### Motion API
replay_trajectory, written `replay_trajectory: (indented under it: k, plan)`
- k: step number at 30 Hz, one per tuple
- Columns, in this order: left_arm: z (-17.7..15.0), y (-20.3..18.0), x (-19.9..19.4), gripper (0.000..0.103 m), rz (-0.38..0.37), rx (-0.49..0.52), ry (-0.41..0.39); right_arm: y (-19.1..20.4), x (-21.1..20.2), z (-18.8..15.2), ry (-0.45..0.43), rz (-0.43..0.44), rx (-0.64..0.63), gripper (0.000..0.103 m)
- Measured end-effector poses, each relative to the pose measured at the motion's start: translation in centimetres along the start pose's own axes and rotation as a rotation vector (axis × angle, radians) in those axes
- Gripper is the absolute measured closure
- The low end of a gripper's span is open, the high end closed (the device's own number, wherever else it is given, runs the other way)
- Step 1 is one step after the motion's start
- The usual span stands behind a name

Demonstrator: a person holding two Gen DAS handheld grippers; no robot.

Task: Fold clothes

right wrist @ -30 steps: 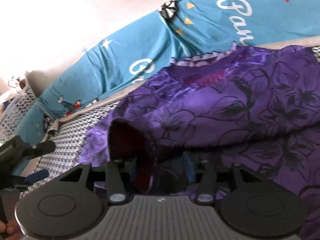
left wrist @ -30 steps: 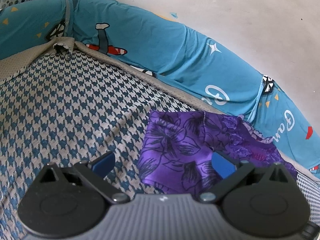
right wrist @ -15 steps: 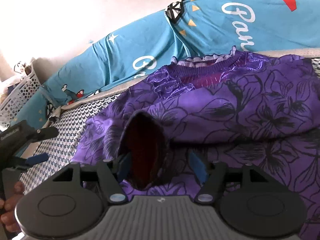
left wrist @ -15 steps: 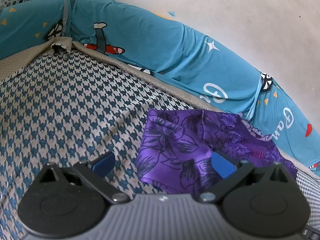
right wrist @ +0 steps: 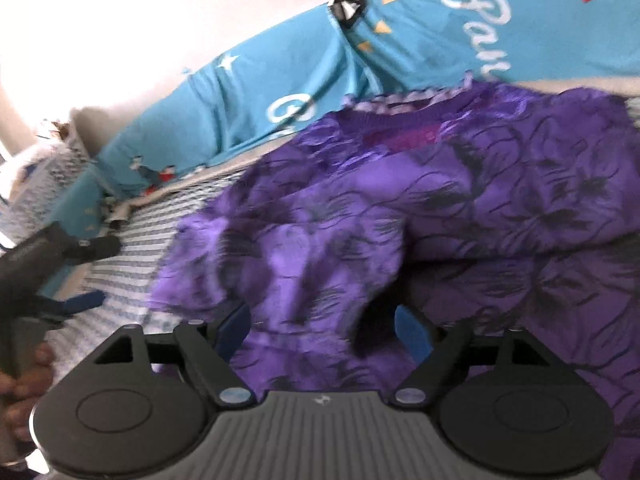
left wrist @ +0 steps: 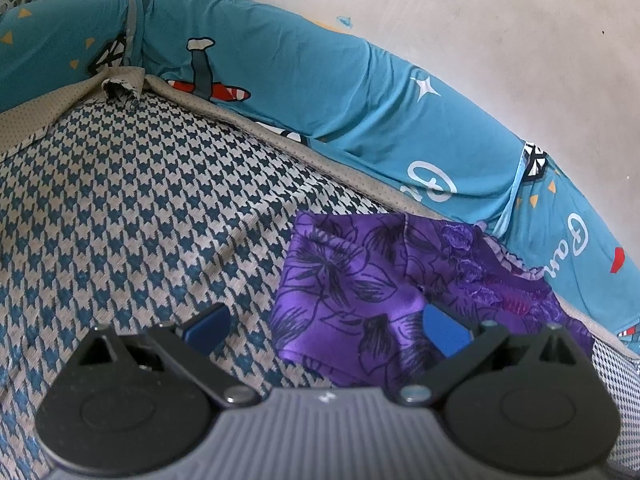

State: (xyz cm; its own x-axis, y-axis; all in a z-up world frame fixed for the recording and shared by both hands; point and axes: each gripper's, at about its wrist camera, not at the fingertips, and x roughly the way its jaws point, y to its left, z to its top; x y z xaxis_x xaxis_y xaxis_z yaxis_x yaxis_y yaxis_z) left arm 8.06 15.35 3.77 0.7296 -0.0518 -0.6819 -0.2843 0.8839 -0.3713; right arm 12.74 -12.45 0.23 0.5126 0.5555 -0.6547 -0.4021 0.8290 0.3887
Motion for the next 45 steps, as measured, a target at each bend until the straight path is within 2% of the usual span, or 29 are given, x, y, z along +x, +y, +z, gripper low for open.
replay_trajectory:
  k: [9,15,17,19,20,22,26,30,40,45]
  plan:
    - [-0.2,0.0,0.2,0.0,0.0,0.0,0.012,-1.6,2.7,0.5,-0.024,-0.055,0.06,0.024]
    - [-0.5,0.5,0.6,0.0,0.01,0.013,0.041,-0.9,3.9,0.8,-0.063,-0.091,0.025,0.025]
    - [-0.6,0.6,0.9,0.0,0.016,0.018,0.057,-0.5,4.1,0.7,-0.066,-0.106,0.015,0.039]
    - [-0.9,0.7,1.2,0.0,0.02,0.032,0.076,-0.2,4.1,0.7,-0.057,-0.111,0.01,0.057]
    - [-1.2,0.7,1.3,0.0,0.024,0.042,0.082,-0.1,4.0,0.6,-0.05,-0.116,0.01,0.06]
    - [-1.6,0.6,1.5,0.0,0.03,0.063,0.094,0.0,3.8,0.6,-0.039,-0.126,0.018,0.074]
    - [-2.5,0.4,1.9,0.0,0.043,0.104,0.119,-0.3,3.3,0.9,-0.027,-0.124,0.06,0.087]
    - [-3.3,0.2,2.4,0.0,0.054,0.142,0.136,-0.3,2.6,1.2,-0.039,-0.092,0.085,0.091]
    - [-4.4,-0.1,3.1,0.0,0.07,0.191,0.158,0.4,0.5,3.1,-0.169,-0.031,0.041,0.093]
    - [-4.5,-0.8,3.3,0.0,0.07,0.196,0.111,-0.3,-0.1,4.4,-0.231,-0.009,0.072,0.093]
